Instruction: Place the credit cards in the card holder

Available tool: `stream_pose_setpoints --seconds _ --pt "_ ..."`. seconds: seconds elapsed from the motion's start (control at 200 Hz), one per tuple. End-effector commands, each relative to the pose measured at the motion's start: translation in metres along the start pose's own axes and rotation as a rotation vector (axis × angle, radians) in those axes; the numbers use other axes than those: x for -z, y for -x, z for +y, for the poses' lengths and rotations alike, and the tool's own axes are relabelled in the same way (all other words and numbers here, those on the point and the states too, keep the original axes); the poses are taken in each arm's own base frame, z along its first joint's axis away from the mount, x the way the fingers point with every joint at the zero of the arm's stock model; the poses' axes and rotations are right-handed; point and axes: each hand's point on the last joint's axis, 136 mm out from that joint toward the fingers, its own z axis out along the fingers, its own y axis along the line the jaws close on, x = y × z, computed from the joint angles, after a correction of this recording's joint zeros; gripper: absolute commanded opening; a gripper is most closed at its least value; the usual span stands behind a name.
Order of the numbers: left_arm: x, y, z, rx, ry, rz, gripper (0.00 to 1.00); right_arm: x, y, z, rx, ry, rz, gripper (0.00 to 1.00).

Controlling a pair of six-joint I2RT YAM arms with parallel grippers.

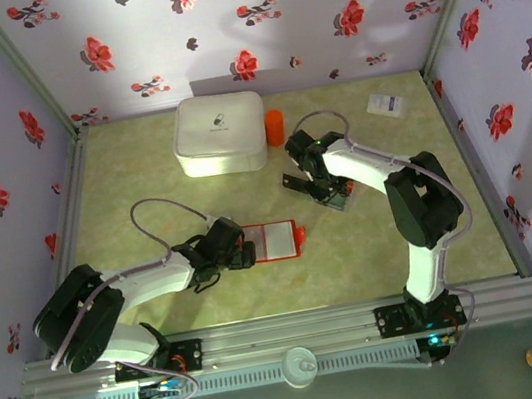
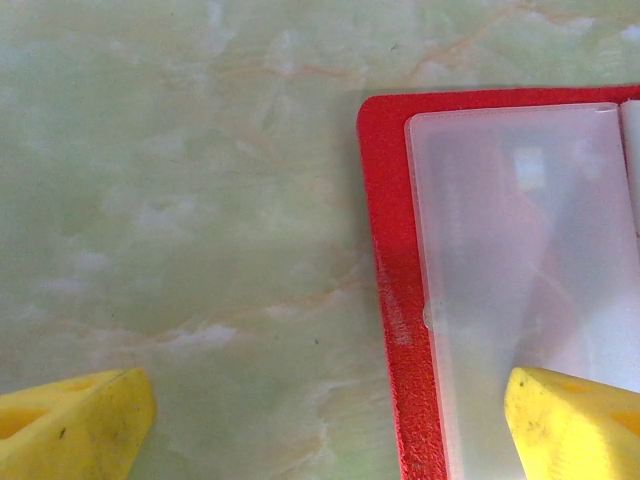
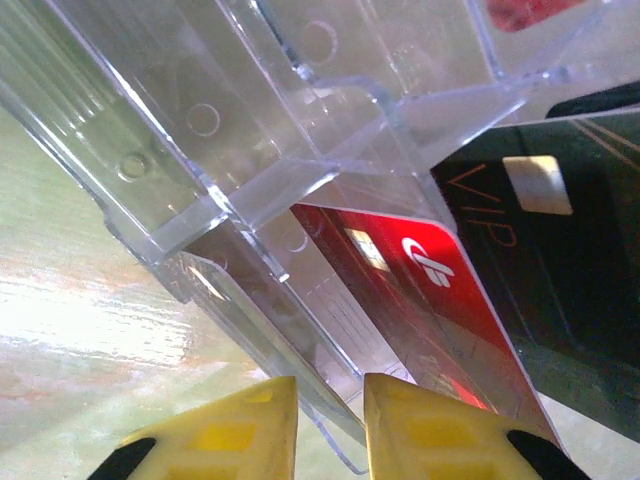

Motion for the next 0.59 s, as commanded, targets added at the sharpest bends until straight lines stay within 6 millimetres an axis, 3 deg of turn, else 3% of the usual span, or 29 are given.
stream_pose_setpoints --seconds 0.0,0.59 --pt "-0.008 -0.023 0.020 -0.002 0.079 0.075 0.93 0.009 0.001 0.005 0.078 0.033 -0.010 0.25" --pt "-0.008 -0.025 0.019 -0.002 0.075 0.076 0.93 0.001 0.001 -0.004 0.095 0.140 -0.017 0.23"
